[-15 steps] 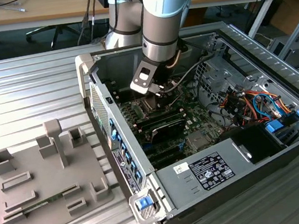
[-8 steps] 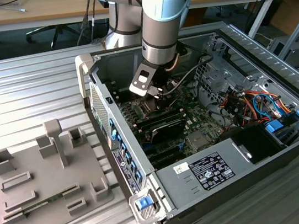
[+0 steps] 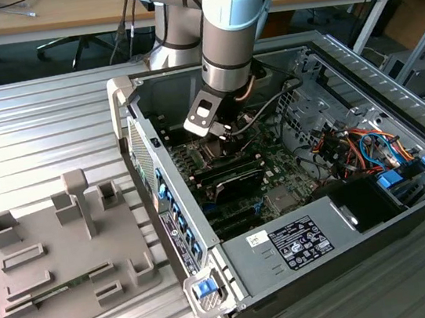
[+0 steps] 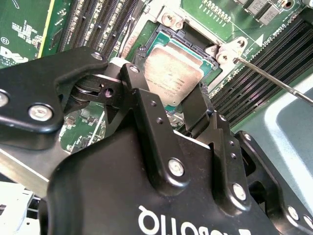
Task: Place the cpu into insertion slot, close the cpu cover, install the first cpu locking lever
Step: 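Place the cpu into insertion slot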
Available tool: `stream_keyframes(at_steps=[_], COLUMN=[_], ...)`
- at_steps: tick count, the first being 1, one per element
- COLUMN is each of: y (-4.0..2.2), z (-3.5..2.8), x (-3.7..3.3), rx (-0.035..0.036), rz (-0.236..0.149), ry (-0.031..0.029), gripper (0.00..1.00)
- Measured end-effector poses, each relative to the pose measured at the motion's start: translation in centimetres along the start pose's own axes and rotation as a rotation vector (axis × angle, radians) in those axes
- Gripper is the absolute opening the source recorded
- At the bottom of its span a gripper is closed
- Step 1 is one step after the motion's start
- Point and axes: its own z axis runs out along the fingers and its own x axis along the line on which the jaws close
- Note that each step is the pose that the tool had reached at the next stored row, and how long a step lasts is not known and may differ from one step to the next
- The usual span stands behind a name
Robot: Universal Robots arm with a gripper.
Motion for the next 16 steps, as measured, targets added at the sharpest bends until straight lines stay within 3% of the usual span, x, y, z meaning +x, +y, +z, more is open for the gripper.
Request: stream_keyframes(at_steps=[8,9,11,12,16], y=[0.01,0.01,0.01,0.0,0.0], z=[0.04,0.04,0.03,0.02,0.02], x=[0.02,0.01,0.01,0.0,0.13], rx=[-0.0005,-0.0005,-0.0003,-0.0001,-0.0001], rz=[0.0,0.0,0.0,0.0,0.0], ry=[0.0009,0.0008,0.0004,0.0001,0.0], gripper=[0.55,0.61,0.61,0.68,0.68])
